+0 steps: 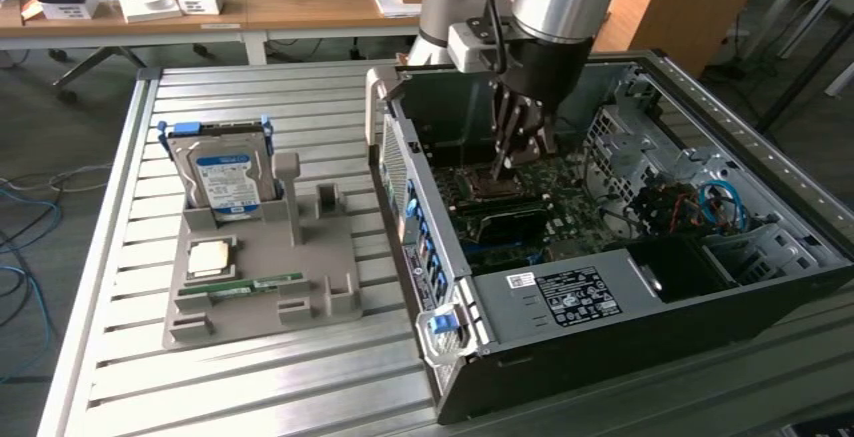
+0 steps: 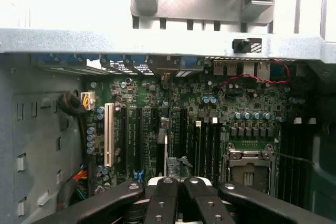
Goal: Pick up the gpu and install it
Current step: 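Press down on the gpu until it lock into place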
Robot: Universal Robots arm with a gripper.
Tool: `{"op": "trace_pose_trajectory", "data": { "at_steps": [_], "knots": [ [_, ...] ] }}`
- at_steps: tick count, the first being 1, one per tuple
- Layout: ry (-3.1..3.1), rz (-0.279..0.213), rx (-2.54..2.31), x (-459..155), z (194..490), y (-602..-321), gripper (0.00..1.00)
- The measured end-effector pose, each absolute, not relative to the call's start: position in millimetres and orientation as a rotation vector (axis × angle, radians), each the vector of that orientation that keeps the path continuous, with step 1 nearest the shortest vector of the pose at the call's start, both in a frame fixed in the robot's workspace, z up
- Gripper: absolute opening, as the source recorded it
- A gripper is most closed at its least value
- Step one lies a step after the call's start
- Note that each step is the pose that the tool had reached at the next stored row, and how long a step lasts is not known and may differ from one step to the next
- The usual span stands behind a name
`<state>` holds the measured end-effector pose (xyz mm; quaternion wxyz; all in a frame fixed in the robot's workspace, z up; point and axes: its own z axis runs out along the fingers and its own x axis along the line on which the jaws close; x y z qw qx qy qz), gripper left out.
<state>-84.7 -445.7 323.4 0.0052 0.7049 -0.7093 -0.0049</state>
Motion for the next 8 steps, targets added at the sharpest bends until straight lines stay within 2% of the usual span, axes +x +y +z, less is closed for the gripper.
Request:
{"op": "trace_pose_trajectory", "data": {
  "at_steps": [8],
  "knots": [
    [-2.221,-0.016,2.207,-84.7,324.2,-445.7,0.11]
  ]
}}
